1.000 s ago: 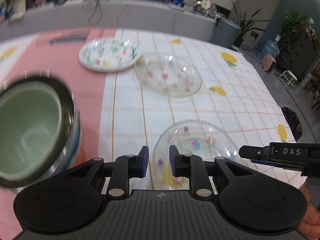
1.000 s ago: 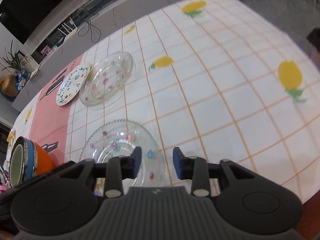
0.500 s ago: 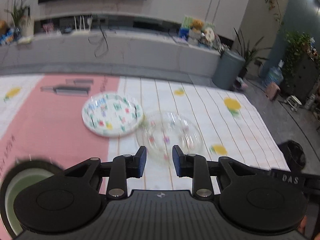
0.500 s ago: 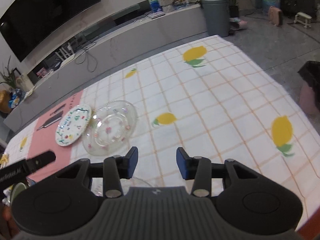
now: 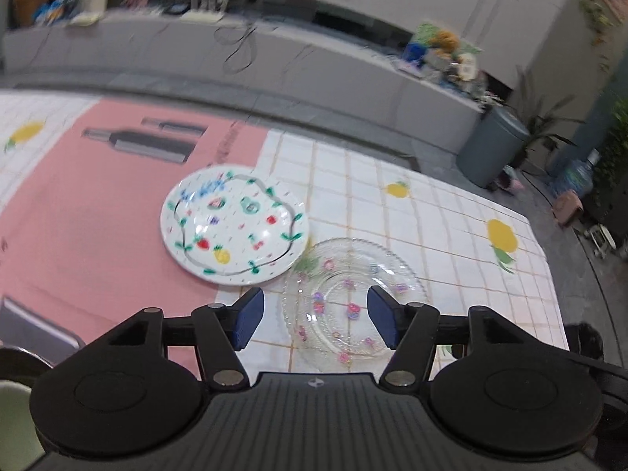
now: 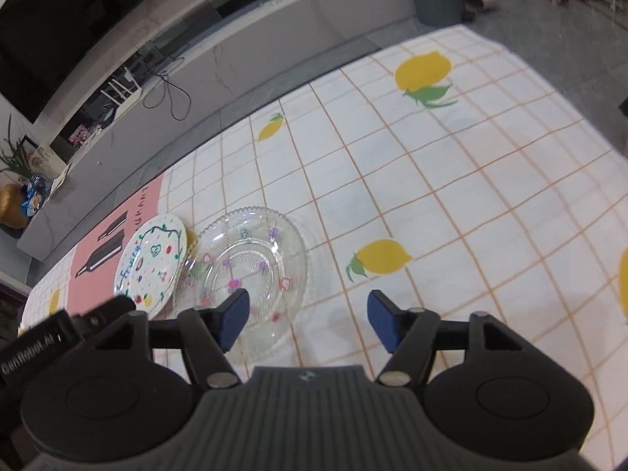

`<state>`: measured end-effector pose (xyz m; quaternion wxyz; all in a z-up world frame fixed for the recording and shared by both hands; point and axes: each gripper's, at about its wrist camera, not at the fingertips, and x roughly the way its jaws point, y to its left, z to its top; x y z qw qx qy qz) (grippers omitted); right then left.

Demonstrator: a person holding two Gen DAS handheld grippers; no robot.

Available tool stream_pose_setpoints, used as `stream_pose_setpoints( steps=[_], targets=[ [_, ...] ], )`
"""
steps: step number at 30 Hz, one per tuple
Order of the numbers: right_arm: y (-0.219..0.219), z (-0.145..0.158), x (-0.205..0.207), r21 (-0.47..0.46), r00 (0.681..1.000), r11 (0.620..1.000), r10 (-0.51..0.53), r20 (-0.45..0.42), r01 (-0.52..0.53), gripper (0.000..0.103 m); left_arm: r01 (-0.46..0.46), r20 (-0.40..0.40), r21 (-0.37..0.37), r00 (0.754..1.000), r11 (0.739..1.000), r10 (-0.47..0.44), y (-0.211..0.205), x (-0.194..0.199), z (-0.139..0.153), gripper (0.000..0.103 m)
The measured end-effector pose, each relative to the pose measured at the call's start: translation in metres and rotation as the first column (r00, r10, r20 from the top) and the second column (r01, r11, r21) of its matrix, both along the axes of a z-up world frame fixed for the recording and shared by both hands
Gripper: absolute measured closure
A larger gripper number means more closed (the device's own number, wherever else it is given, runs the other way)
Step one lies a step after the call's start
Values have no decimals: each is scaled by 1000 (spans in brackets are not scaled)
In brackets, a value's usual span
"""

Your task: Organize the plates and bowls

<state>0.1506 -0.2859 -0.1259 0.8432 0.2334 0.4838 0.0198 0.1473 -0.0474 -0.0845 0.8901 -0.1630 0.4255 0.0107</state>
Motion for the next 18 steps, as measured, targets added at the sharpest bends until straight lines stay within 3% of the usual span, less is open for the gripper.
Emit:
stream_pose_setpoints(
  steps=[4, 15, 18],
  targets=[
    [0, -11, 18, 21, 1000, 1000, -7, -21, 8, 36, -63, -38, -44, 997, 997, 61, 6, 11, -15, 32],
    [9, -33, 43, 21, 999, 998, 51, -12, -51, 42, -103, -94, -26, 990, 994, 100, 3, 28, -49, 40],
    [10, -36, 47, 15, 998, 998, 66, -1, -66, 49, -113, -111, -45, 988, 993, 107, 5, 28, -57, 43]
  ],
)
